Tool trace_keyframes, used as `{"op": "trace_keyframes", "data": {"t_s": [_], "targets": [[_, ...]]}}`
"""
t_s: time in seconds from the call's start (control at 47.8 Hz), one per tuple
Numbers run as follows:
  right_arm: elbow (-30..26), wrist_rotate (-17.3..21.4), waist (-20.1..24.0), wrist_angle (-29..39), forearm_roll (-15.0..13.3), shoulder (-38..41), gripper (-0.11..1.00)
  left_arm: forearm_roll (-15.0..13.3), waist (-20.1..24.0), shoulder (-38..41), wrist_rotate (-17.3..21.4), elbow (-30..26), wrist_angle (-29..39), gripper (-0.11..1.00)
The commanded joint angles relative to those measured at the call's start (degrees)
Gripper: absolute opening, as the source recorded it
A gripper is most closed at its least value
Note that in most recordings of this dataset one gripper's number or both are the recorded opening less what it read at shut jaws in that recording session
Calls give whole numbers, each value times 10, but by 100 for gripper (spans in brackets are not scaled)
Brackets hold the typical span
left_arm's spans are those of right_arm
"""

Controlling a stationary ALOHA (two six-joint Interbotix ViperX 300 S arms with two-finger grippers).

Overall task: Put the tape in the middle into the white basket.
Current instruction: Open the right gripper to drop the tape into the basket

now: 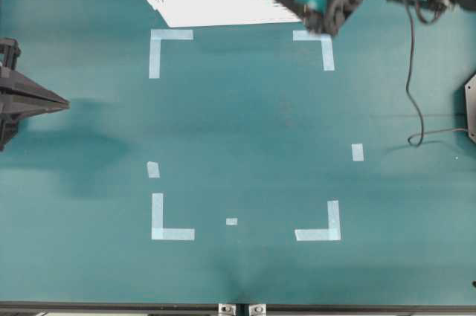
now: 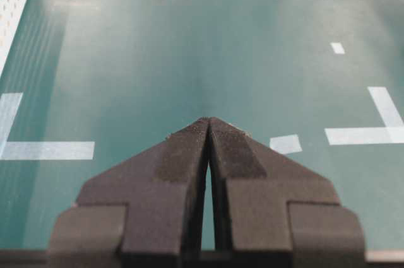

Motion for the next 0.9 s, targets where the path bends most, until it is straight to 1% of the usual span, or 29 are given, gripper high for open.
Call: {"op": "trace_keyframes", "data": {"t_s": [0.0, 0.188, 0.397, 0.607, 0.878], "targets": [[3, 1, 26, -26, -3, -16, 97, 0, 3, 4, 0, -8, -5, -11], [18, 2, 85, -62, -15, -18, 96, -1, 4, 4, 1, -8, -5, -11], [30, 3, 128, -63, -33, -18, 96, -1, 3, 4, 0, -8, -5, -11], [41, 3, 148, -62, -35, -18, 96, -1, 3, 4, 0, -8, -5, -11], [54, 2, 151, -43, -35, -40, 96, 0, 4, 4, 0, -8, -5, -11]]}}
